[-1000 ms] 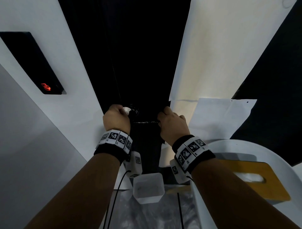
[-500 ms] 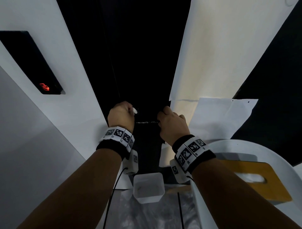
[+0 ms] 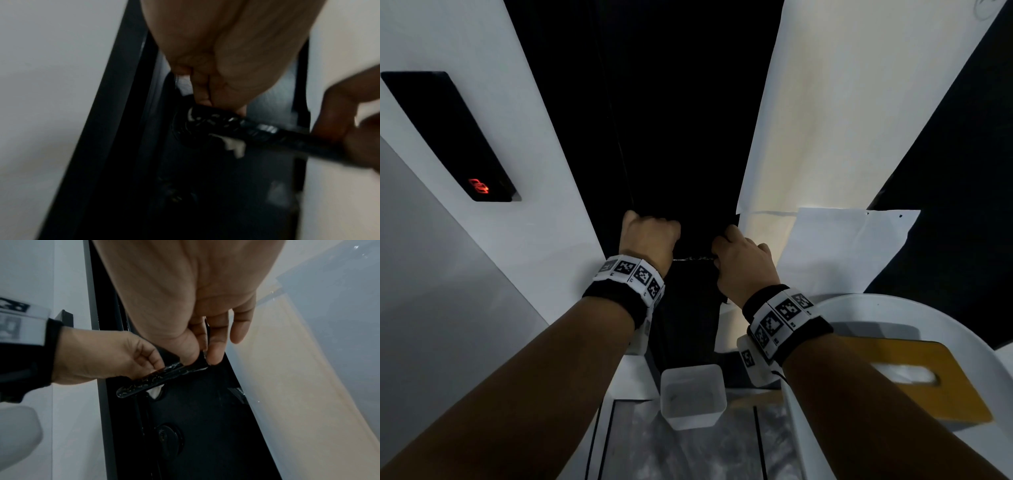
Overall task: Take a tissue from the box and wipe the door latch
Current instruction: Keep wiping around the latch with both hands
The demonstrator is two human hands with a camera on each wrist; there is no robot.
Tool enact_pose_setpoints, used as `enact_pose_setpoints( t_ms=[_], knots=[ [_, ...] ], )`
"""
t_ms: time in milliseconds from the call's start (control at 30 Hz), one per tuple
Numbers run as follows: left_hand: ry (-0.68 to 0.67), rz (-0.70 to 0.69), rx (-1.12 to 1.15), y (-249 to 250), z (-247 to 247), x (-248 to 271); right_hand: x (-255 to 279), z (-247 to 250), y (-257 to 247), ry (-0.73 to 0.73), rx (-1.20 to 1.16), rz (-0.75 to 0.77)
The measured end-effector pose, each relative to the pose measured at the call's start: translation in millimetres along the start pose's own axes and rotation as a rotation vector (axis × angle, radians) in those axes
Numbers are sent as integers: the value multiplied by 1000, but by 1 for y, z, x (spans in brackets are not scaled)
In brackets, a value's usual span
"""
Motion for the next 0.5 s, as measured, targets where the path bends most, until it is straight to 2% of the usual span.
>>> enact_pose_setpoints(
  t_ms=[67,100,167,267,333,500],
  knots=[
    [-16,34,99,-4,-2,0,1,0,1,1,2,-3],
    [22,74,206,-9,-2,3,1,-1,1,2,0,-4],
    [192,194,452,-23,3,19,1,0,1,9,-10,-3],
    [467,371,699,-40,11,58,0,-1,2,18,-9,-4],
    [512,465,807,-47,1,80,0,-1,2,18,-3,-8],
    [514,672,1171,-57,-39,108,-1,-1,2,13,-8,-21]
  ],
)
Point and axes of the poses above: each hand's wrist, its own x-axis away from the middle knuckle, its own z-axis out of the back of the hand, y = z × x, the point moved 10 cm from there along -x, towards the middle knuckle, and after that the axes turned 13 degrees about -z, right-handed, at the moved point
